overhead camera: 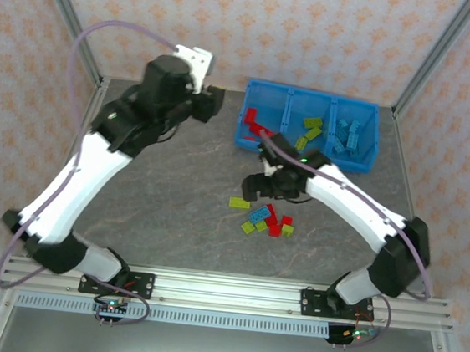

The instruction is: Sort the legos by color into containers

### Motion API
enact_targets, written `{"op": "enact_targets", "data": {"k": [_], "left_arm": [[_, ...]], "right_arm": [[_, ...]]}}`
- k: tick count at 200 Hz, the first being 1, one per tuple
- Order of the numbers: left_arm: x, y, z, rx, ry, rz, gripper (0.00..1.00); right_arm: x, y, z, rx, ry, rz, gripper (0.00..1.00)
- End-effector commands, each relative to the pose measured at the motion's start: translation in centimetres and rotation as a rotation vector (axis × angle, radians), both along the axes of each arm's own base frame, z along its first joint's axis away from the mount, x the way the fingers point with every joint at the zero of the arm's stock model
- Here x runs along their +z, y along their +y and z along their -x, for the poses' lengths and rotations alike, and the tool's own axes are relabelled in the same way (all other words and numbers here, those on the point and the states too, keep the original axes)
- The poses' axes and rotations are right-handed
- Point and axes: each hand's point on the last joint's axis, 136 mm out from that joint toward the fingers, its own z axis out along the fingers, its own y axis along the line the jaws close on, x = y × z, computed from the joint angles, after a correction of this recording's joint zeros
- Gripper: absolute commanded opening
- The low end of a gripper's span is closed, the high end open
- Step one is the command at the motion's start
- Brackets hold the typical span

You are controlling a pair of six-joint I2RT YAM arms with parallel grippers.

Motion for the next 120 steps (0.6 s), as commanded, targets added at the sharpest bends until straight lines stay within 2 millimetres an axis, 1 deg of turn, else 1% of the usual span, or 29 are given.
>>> {"op": "enact_targets", "data": {"k": [1,18,26,41,49,64,72,93,120], "left_arm": [[-3.7,2.8,3.2,-0.066,0.04,-0.275,0.58],[-4.3,3.7,6.1,-0.138,0.0,-0.306,0.61],[-5.1,3.8,7.6,-0.195,-0.009,-0.33,0.63],[-6.5,3.7,10.2,-0.317,-0.033,-0.371,0.72],[-7.2,3.8,11.4,-0.357,-0.041,-0.379,0.74],[-8.4,4.3,13.0,-0.392,-0.027,-0.389,0.76],[-9.2,4.4,13.9,-0.422,-0.004,-0.403,0.79],[-12.0,4.0,16.2,-0.555,0.08,-0.445,0.86],[-14.9,3.5,17.8,-0.678,0.141,-0.49,0.97]], "right_arm": [[-1.7,1.3,-0.4,0.292,-0.097,0.174,0.93],[-3.6,1.6,-1.3,0.375,-0.122,0.248,0.93],[-4.4,1.7,-1.8,0.409,-0.132,0.275,0.93],[-5.6,2.2,-2.7,0.467,-0.142,0.314,0.93],[-6.4,2.5,-3.0,0.499,-0.131,0.33,0.94],[-7.7,3.1,-3.1,0.541,-0.094,0.343,0.92],[-8.4,3.5,-3.1,0.563,-0.073,0.338,0.9],[-10.0,4.3,-3.2,0.586,-0.033,0.318,0.86],[-11.6,4.5,-3.7,0.582,0.003,0.337,0.8]]}}
